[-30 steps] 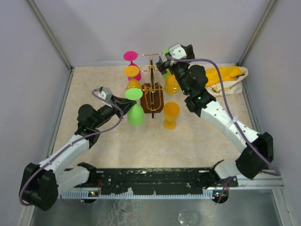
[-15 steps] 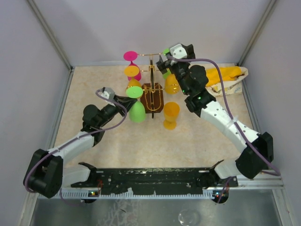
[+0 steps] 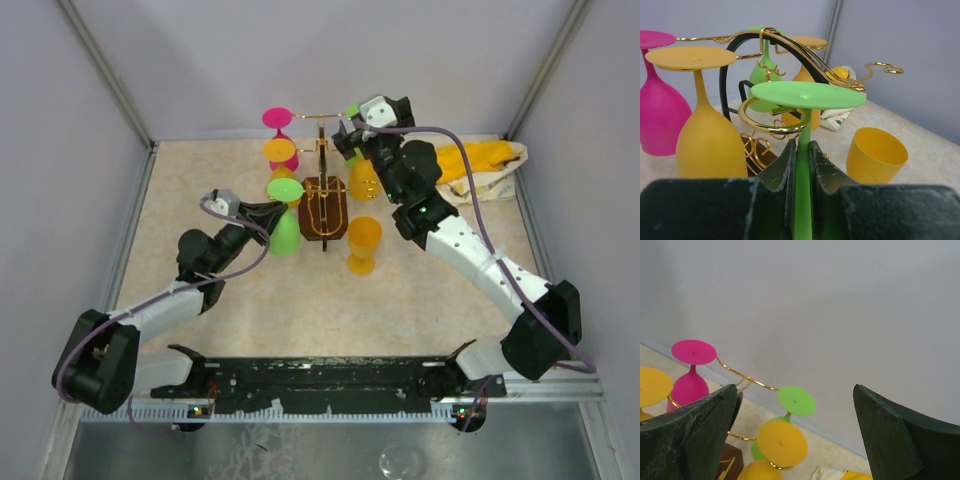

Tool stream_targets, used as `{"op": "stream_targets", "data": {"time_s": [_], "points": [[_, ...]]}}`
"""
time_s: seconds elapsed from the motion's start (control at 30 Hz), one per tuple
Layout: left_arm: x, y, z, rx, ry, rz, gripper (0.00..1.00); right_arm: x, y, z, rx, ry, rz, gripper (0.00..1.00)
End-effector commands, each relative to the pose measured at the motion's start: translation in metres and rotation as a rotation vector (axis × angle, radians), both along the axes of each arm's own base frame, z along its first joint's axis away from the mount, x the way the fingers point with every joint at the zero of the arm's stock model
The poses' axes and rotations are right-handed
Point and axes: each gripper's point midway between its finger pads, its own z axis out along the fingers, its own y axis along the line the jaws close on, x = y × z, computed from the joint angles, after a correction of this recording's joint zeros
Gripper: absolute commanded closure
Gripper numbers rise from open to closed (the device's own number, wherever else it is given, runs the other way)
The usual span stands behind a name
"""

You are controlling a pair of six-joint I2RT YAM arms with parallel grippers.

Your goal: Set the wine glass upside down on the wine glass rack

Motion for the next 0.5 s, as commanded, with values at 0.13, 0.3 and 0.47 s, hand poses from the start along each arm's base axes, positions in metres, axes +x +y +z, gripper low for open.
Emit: {"op": "stream_targets", "data": {"time_s": [0.13,0.3,0.47], "points": [[0.002,0.027,0.01,-0.045,-0.059,0.152,1.0,-0.009,-0.013,0.026,0.031,-0.07,-0.025,0.01],[0.007,0.031,0.013,-0.082,-0.054,0.176,1.0,-0.009,-0.012,0.023,0.033,-0.063,-0.019,0.01],[0.012,0.031,0.019,-0.115,-0.072,0.186,1.0,-0.01,-0.013,0.021,0.034,-0.061,-0.023,0.01]]}}
